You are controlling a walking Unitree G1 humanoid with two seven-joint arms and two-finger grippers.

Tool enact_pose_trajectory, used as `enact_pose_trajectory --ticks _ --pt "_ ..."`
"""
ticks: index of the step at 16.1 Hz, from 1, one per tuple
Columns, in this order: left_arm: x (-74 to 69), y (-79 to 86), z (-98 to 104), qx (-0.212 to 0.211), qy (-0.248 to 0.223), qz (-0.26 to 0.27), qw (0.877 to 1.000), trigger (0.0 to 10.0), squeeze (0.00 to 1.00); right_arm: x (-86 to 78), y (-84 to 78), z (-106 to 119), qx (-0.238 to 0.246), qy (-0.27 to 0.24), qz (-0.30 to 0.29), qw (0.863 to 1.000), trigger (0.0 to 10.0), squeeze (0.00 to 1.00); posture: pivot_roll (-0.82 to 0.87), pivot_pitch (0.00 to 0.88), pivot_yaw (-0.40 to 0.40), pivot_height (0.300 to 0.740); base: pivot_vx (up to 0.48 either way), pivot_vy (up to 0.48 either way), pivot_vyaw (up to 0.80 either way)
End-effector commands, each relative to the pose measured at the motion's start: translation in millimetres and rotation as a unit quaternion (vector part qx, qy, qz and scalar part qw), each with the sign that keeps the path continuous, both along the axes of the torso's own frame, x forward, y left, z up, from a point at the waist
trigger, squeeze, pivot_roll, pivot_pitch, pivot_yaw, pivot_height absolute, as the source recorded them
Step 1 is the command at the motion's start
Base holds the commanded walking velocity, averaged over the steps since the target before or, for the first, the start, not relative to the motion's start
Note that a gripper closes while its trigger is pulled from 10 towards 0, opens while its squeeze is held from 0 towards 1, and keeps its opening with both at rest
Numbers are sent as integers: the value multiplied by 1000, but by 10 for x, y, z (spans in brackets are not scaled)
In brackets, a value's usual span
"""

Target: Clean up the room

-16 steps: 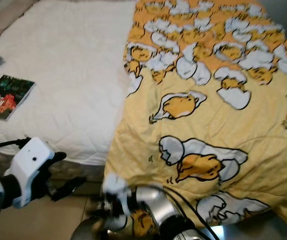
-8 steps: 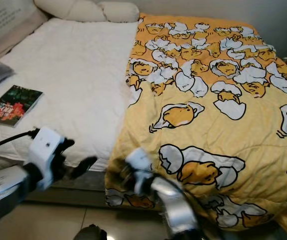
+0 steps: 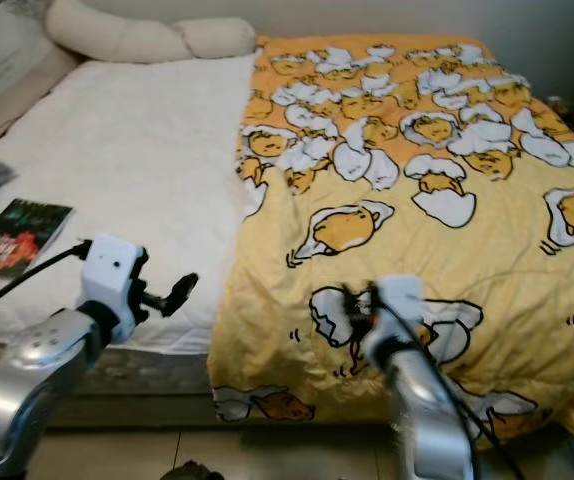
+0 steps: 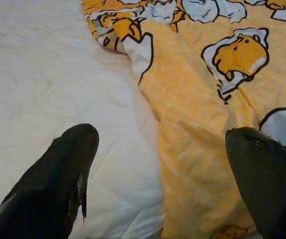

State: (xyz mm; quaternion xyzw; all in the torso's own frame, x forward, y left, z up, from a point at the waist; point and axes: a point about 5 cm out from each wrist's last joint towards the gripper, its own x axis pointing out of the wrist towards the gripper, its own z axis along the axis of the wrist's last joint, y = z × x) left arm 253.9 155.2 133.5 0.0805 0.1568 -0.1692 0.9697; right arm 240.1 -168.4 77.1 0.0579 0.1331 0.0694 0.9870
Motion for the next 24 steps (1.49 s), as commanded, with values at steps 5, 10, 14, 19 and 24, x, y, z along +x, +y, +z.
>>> enact_pose_trajectory --ticks 5,10,14,19,24 --pt "162 -19 -1 7 -29 7 1000 10000 0 -38 -16 58 1 10 -22 1000 10000 0 -17 0 85 740 0 359 0" --pt "237 -5 -27 7 -43 16 999 10000 0 84 -19 105 -11 8 -23 1000 10000 0 -13 0 67 740 0 363 0" --pt "290 -7 18 30 -69 7 997 10000 0 113 -75 119 -12 7 -31 999 10000 0 -14 0 64 740 0 -59 -600" --pt "299 49 36 -9 -77 31 997 10000 0 107 -26 119 -18 11 -5 1000 10000 0 -6 0 60 740 0 -96 -258" --pt "259 51 10 -22 -81 32 996 10000 0 121 7 172 -33 3 50 998 10000 0 -1 0 49 740 0 0 0"
